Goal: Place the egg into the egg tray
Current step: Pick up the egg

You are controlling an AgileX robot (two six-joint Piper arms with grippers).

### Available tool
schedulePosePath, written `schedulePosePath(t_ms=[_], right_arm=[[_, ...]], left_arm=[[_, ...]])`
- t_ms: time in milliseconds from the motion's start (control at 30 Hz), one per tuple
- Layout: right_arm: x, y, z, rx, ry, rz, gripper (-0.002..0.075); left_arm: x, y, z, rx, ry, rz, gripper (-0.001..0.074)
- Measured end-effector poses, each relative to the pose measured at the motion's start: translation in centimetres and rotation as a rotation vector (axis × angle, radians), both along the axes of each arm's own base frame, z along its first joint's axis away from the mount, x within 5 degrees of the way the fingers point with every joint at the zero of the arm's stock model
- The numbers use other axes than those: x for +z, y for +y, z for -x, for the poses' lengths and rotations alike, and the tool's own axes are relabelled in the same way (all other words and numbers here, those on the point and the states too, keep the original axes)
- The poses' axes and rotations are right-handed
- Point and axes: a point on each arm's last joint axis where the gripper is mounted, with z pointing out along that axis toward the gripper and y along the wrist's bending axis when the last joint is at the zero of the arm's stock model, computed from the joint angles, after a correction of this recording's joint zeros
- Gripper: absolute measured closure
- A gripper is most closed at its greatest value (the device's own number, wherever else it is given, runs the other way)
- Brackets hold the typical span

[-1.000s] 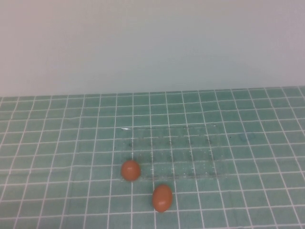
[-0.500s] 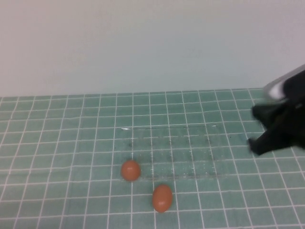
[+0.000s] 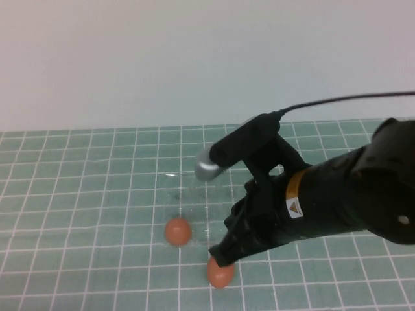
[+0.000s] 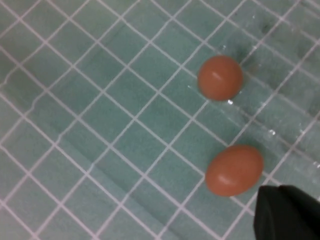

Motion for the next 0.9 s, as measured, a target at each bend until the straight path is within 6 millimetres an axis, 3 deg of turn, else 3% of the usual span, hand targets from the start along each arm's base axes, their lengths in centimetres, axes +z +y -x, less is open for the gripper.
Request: schedulePosePath(t_ms=[233, 400, 467, 700, 900], right_arm=[[-1.2, 0.4, -1.1, -0.251, 0.189, -0.063, 0.0727], [-3.3, 0.9, -1.9, -0.337, 0.253, -0.051, 0.0712], [-4.0, 1.2, -2.2, -0.350, 0.265, -0.044, 0.0664], [-6.6, 2.1, -2.9, -0.412, 0.314, -0.028, 0.0349], [-8.2, 3.2, -3.8, -0.426, 0.333, -0.030, 0.0300]], left_arm=[[0.0, 0.0, 0.0, 0.000, 0.000, 0.000, 0.0736], [0.0, 0.0, 0.0, 0.000, 0.000, 0.000, 0.0736], [0.0, 0.0, 0.0, 0.000, 0.000, 0.000, 0.0736], [0.0, 0.0, 0.0, 0.000, 0.000, 0.000, 0.0736], [0.0, 0.0, 0.0, 0.000, 0.000, 0.000, 0.0736]])
